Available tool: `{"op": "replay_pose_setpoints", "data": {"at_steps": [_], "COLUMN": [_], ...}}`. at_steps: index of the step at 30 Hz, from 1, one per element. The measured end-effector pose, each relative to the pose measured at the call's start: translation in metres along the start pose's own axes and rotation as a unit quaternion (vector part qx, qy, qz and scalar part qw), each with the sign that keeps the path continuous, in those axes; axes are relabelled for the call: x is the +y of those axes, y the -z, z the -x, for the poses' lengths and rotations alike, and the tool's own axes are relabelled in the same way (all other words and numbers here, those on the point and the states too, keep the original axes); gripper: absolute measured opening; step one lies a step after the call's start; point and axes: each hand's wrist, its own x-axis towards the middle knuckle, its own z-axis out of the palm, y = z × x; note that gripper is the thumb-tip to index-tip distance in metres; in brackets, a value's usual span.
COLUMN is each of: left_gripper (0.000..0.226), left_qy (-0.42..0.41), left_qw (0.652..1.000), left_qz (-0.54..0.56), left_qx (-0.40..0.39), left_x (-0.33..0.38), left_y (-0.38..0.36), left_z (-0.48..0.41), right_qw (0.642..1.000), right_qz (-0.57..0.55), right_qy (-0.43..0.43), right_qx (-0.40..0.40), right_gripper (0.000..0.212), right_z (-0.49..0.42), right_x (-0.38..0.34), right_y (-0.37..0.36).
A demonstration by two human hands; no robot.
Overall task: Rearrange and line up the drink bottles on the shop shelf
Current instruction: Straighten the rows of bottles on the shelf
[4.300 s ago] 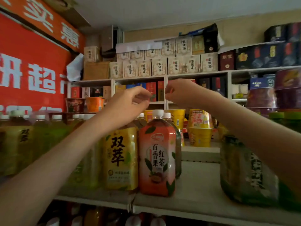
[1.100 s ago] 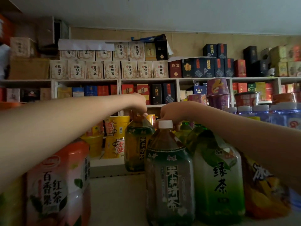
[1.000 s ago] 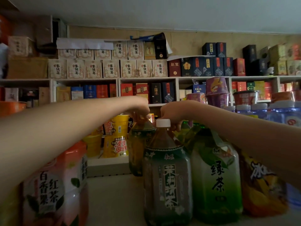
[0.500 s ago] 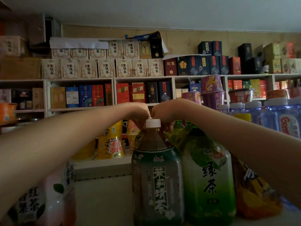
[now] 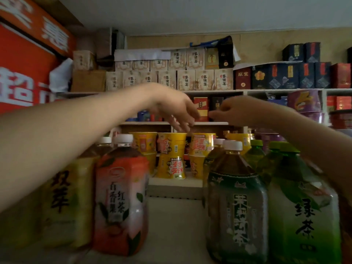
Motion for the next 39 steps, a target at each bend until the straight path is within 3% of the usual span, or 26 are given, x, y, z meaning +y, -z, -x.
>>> {"op": "replay_pose_setpoints", "data": {"at_steps": [4,11,18,21,25,31,34,39], "left_gripper": [0.037,0.021,0.016,0.024,0.052,0.055,0.081,0.082], "left_qy": [0.0,-0.02,-0.045,-0.017,0.003,0.05,0.057,0.056], "left_qw": [0.997,0.984,0.971,0.976,0.96,0.943,0.937,0.935], "left_qz": [0.017,-0.003,-0.024,-0.026,-0.075,0.089,0.09,0.092], "left_qx": [0.076,0.176,0.232,0.214,0.27,0.317,0.334,0.337], "left_x": [-0.05,-0.13,-0.209,-0.244,-0.277,-0.294,-0.297,-0.295], "left_y": [0.025,0.031,0.034,0.028,0.011,-0.025,-0.033,-0.041], "left_z": [0.056,0.141,0.204,0.215,0.214,0.196,0.193,0.201], "right_qw": [0.995,0.985,0.976,0.979,0.981,0.966,0.947,0.94], "right_qz": [-0.041,-0.086,-0.127,-0.115,-0.128,-0.216,-0.284,-0.316], "right_qy": [0.059,0.145,0.161,0.145,0.098,0.057,0.011,-0.049], "right_qx": [0.064,0.046,0.068,0.089,0.112,0.131,0.149,0.12], "right_gripper": [0.044,0.053,0.057,0.054,0.056,0.061,0.06,0.047], "right_z": [0.005,0.012,0.009,0.008,0.013,0.02,0.011,-0.002], "right_x": [-0.037,-0.134,-0.219,-0.235,-0.25,-0.282,-0.293,-0.299], "right_y": [0.014,0.005,-0.017,-0.025,-0.037,-0.062,-0.076,-0.087]}}
